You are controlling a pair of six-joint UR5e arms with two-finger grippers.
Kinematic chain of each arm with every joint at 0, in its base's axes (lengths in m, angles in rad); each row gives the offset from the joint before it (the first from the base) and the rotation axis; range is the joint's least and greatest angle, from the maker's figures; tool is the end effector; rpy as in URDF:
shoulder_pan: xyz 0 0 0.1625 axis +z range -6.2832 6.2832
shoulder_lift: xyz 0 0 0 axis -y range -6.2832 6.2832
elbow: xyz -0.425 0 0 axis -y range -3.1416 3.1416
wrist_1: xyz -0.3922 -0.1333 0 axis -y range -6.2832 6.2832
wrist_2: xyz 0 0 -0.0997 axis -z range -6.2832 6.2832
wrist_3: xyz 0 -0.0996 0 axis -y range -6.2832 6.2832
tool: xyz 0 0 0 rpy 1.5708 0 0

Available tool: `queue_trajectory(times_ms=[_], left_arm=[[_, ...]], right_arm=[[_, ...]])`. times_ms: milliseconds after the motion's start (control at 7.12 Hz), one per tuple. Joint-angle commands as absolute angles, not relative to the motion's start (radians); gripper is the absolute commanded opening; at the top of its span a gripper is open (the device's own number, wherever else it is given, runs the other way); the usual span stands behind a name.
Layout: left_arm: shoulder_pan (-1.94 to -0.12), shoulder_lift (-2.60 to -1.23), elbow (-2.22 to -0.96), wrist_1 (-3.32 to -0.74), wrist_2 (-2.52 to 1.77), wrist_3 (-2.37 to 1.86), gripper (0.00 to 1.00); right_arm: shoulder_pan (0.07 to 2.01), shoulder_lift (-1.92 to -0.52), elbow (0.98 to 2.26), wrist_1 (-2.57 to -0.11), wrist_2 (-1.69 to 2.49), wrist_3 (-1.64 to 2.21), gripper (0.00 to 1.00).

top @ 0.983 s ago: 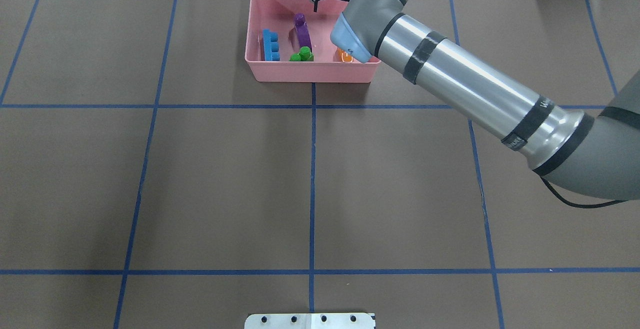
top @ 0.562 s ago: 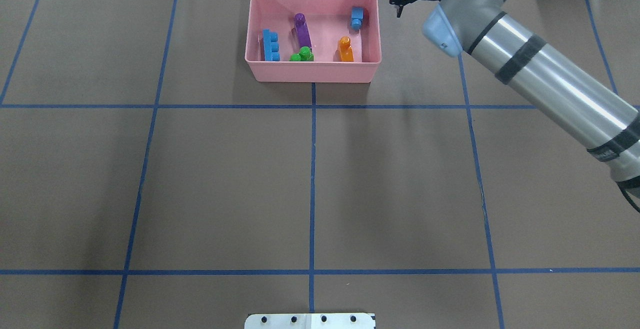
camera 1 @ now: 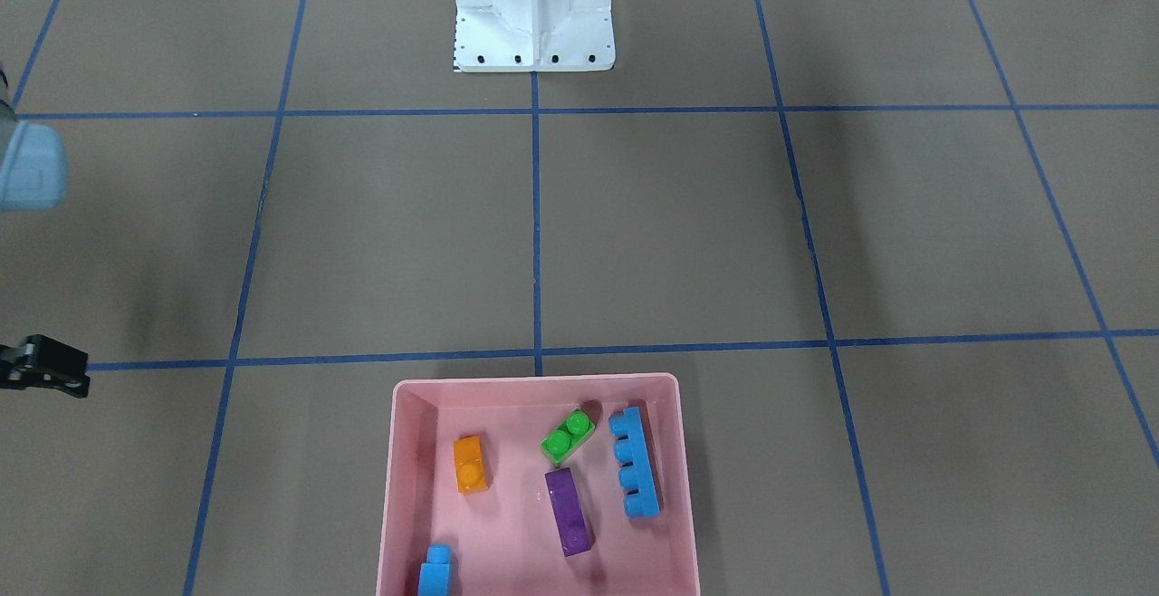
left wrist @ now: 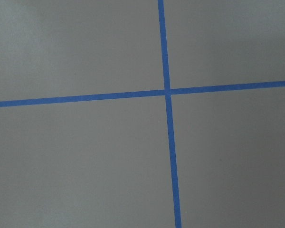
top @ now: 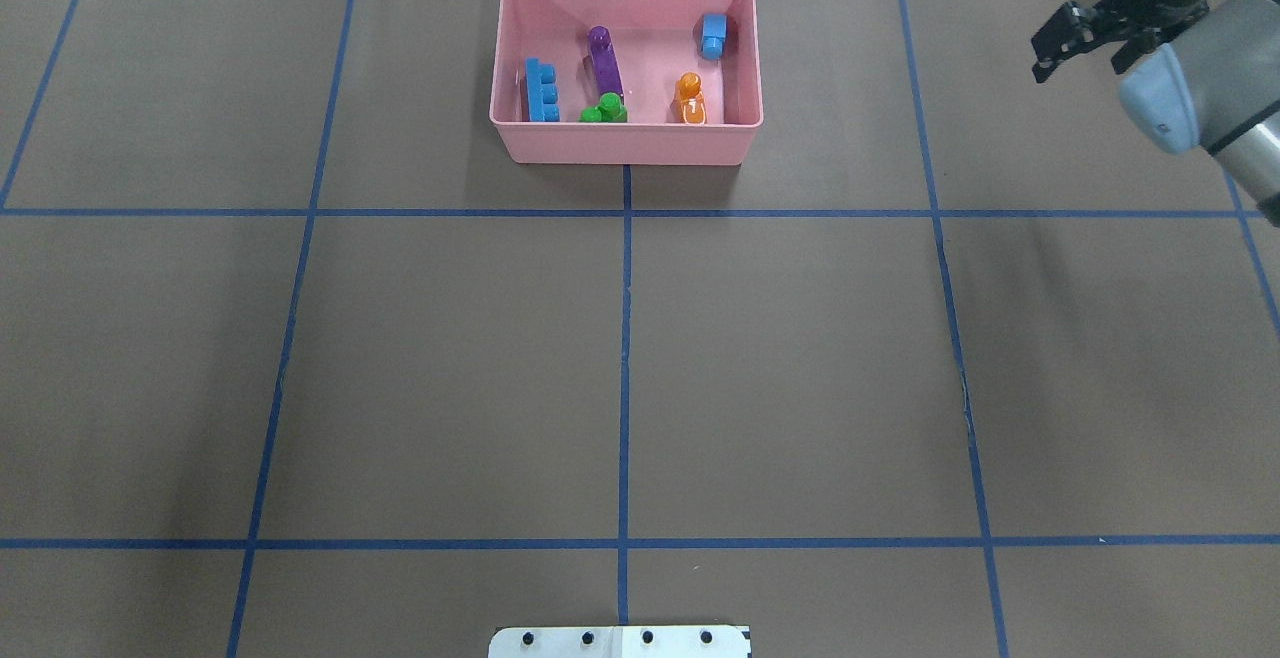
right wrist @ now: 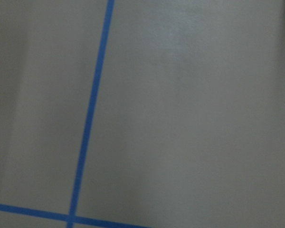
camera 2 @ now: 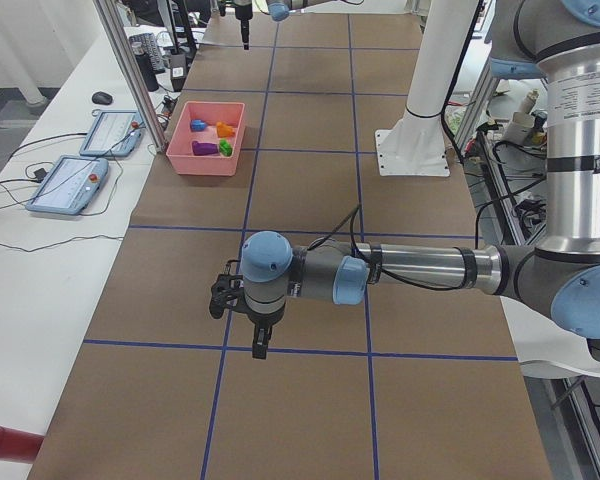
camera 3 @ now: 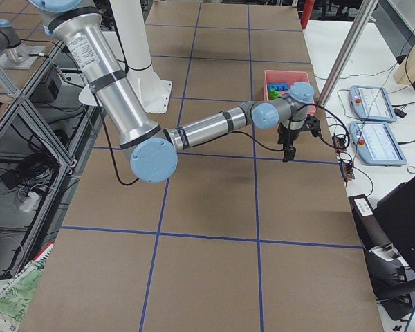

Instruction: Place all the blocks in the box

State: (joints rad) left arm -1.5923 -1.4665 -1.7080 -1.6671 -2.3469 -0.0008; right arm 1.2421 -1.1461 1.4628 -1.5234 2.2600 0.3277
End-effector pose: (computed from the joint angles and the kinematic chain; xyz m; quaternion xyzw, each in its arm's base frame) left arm -0.0733 -0.4543 0.6299 0.0637 0.3770 0.0141 0.9239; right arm -0.1495 -0.6552 0.4639 0.0542 -0.3694 -0.0616 0.9256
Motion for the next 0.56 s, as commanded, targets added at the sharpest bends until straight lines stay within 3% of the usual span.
queue_trajectory(times_ms=[0,281,421], left_arm=[[-1.592,-1.463,-1.712,-1.663,-2.347,0.002,1.00],[-1.594,-1.463,-1.712,-1.664,-2.347,0.002,1.00],[-1.594,-1.463,-1.707,-1.666,-2.347,0.002,1.00]], right_arm=[[1.366,-1.380,1.611,-1.526,2.273,0.137,1.00],[1.440,-1.536,1.757,-1.534,2.272,0.072,1.00],[1.439,-1.542,1.782,-1.560,2.264,0.054,1.00]])
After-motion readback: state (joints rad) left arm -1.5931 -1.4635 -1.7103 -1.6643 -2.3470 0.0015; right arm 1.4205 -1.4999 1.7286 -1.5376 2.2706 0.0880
